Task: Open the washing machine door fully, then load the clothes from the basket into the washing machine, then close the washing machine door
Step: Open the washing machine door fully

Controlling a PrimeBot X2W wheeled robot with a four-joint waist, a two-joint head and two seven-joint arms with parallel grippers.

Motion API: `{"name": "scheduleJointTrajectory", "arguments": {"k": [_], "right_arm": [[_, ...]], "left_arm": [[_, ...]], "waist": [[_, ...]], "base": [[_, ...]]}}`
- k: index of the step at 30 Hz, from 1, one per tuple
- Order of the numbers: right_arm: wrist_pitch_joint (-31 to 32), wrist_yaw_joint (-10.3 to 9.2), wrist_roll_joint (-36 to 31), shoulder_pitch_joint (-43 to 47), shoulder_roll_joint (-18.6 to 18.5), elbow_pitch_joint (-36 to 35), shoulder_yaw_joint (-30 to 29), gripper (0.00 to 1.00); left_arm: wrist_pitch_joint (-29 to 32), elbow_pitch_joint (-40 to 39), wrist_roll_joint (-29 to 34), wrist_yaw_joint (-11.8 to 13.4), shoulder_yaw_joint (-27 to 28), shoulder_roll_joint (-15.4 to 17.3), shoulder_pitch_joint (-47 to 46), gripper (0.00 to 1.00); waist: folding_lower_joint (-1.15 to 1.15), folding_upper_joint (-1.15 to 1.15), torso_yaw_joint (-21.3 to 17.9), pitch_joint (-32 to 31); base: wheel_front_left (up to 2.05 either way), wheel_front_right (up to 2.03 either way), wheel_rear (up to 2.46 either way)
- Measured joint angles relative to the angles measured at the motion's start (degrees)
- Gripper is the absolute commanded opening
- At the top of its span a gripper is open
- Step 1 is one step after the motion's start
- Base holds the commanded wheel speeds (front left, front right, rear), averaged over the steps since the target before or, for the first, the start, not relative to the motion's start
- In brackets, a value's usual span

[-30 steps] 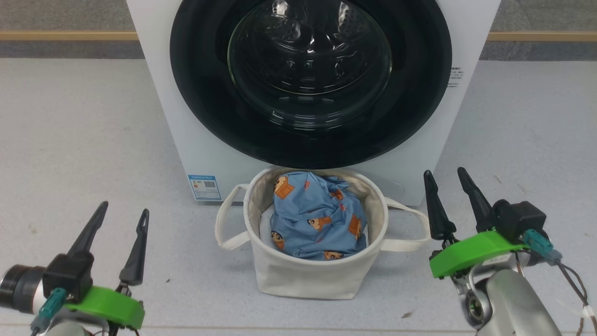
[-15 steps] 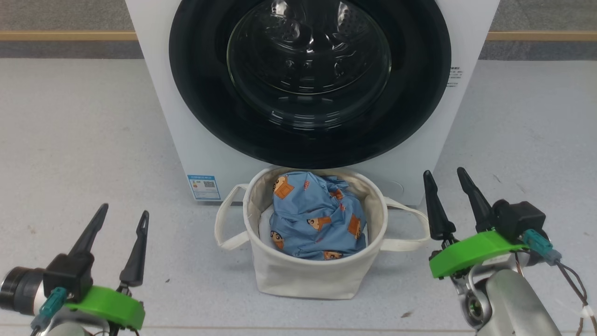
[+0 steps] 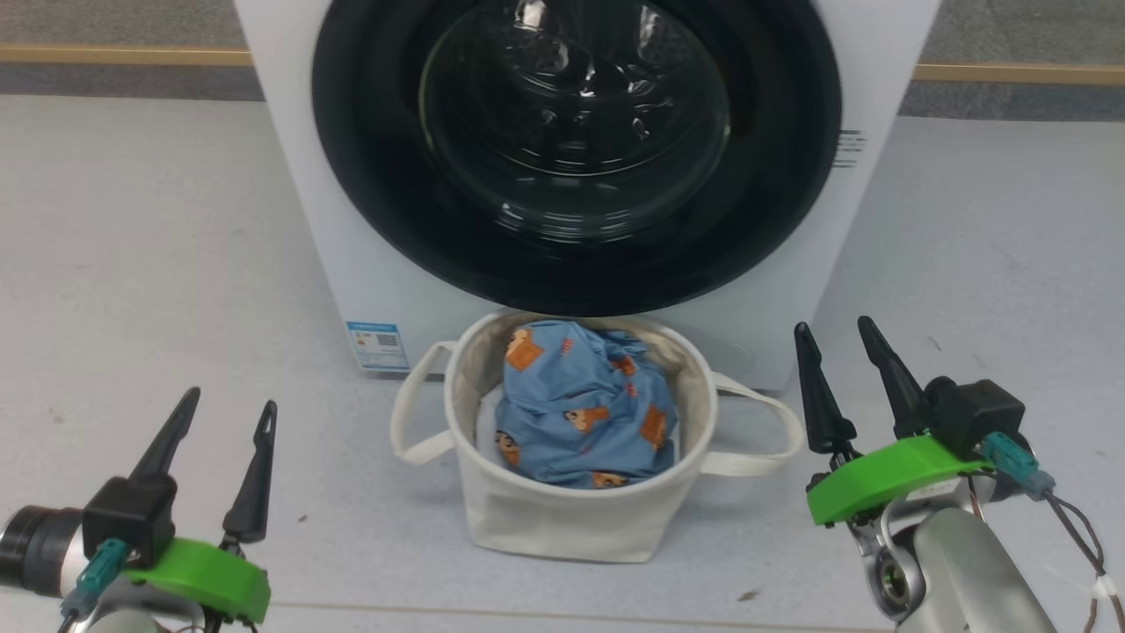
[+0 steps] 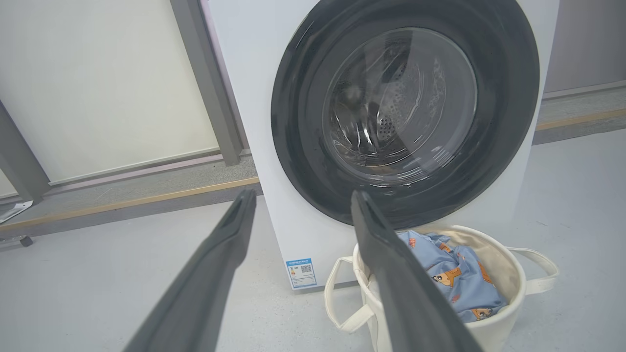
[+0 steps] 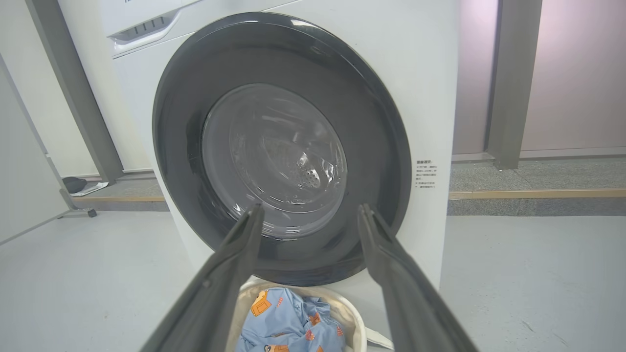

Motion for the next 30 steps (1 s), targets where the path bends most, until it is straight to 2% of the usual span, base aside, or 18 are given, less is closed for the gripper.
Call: {"name": "scheduleJointTrajectory", "arguments": {"k": [23,30], "right_arm": [[0.00,0.00,0.09,-0.01,-0.13,0.09,-0.16,1.00],[0.00,0.00,0.09,-0.01,-0.49,0.09,-0.41,1.00]], "left_arm": [[0.29,-0.11,-0.03,0.44,-0.70,-0.05,-0.02,1.00],[-0.75,-0.25,-3.01,-0.04,-0.44,-1.10,-0.03,1.00]], "waist": [[0.00,0.00,-0.13,0.63],[0.00,0.00,-0.26,0.53]], "base": [[1.23,1.23,-2.46],[1.00,1.02,-2.02]]}}
